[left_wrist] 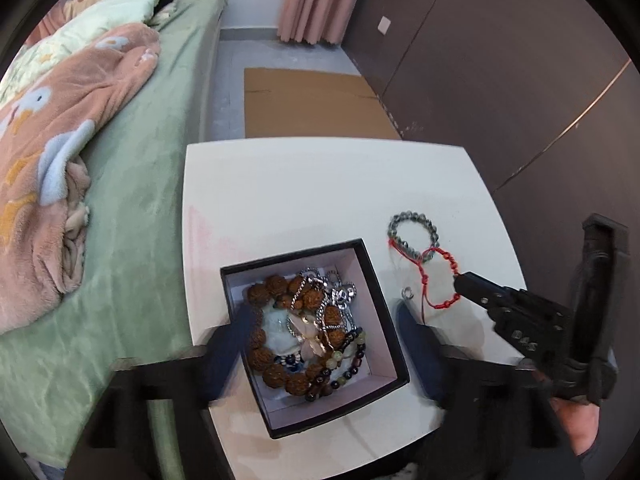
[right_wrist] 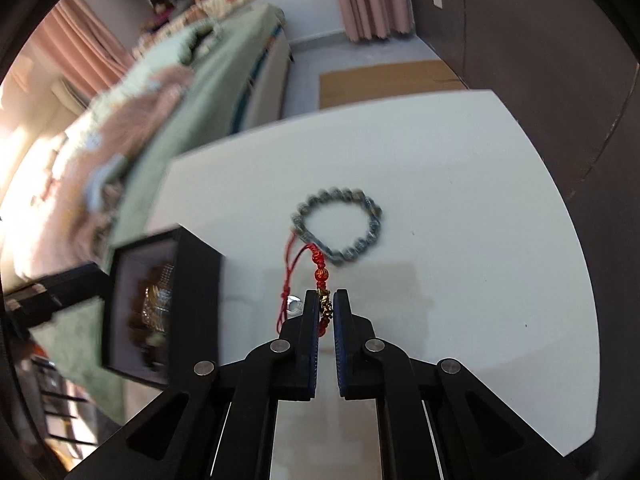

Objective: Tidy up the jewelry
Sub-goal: 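Carry the butterfly charm into the box with the left gripper while the right drops the red-string bracelet in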

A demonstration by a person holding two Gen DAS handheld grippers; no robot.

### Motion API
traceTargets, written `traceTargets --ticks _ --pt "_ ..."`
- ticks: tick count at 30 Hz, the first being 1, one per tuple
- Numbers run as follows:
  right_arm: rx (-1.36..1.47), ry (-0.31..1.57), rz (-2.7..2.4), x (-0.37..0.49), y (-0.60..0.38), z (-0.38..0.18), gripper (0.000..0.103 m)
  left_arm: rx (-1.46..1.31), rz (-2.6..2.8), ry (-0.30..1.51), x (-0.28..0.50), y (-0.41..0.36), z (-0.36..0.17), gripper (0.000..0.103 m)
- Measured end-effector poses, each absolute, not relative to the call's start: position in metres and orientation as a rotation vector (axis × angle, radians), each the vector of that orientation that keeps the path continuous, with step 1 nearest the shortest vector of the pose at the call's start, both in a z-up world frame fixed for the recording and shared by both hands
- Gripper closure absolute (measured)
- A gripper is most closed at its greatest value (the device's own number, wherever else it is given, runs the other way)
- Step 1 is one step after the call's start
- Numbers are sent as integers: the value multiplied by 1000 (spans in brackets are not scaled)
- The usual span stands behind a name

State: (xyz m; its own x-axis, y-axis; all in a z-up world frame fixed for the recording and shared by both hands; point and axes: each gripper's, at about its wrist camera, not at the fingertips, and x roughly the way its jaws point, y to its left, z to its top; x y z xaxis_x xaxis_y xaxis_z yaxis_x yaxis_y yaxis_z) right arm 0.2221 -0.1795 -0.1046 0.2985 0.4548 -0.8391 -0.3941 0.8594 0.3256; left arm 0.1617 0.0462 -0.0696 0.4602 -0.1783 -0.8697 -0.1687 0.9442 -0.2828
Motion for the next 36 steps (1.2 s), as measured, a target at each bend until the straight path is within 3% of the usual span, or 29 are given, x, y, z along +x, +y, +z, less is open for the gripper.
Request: traceTargets --ticks 21,23,26,28,29,30,36 --pt "237 993 895 197 -136 -64 94 -391 83 1022 132 99 -59 20" --pt "251 993 937 193 -128 -63 94 -381 86 1010 129 100 -56 17" --pt "233 1014 957 188 -112 -65 92 -393 87 991 124 105 -53 5" --pt "204 1064 943 186 -103 -71 58 -396 90 984 122 107 -52 4" --pt "200 1063 922 186 -103 -73 29 -395 90 983 122 107 -51 4" --pt "200 1048 904 185 -105 -73 22 -393 87 982 122 107 -51 3" --pt "217 1039 873 189 -129 -67 22 -377 63 972 123 96 -47 3"
